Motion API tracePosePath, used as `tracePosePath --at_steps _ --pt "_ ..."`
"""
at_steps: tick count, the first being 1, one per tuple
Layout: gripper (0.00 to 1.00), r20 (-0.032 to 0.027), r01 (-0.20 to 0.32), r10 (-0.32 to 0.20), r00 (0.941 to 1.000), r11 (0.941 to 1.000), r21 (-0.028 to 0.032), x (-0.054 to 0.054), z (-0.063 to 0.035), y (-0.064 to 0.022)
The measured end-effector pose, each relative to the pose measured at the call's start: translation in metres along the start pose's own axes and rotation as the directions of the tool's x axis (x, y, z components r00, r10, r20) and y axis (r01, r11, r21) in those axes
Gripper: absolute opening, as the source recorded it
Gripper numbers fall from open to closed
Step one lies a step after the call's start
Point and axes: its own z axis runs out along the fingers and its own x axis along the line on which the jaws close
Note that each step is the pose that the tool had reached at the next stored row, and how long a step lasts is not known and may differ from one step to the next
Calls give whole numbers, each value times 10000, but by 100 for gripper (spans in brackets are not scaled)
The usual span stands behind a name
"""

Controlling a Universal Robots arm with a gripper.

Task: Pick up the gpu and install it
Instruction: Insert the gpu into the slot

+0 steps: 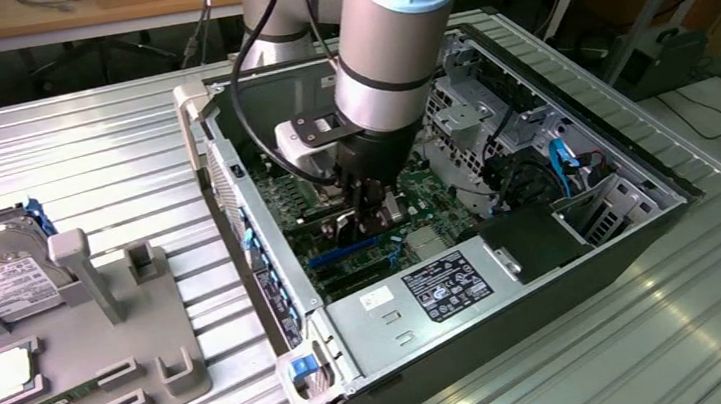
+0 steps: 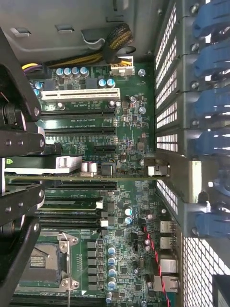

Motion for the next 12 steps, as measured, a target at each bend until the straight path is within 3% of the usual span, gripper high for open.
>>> tracePosePath --at_steps 12 --pt "28 2 -2 2 10000 10000 -48 -22 23 2"
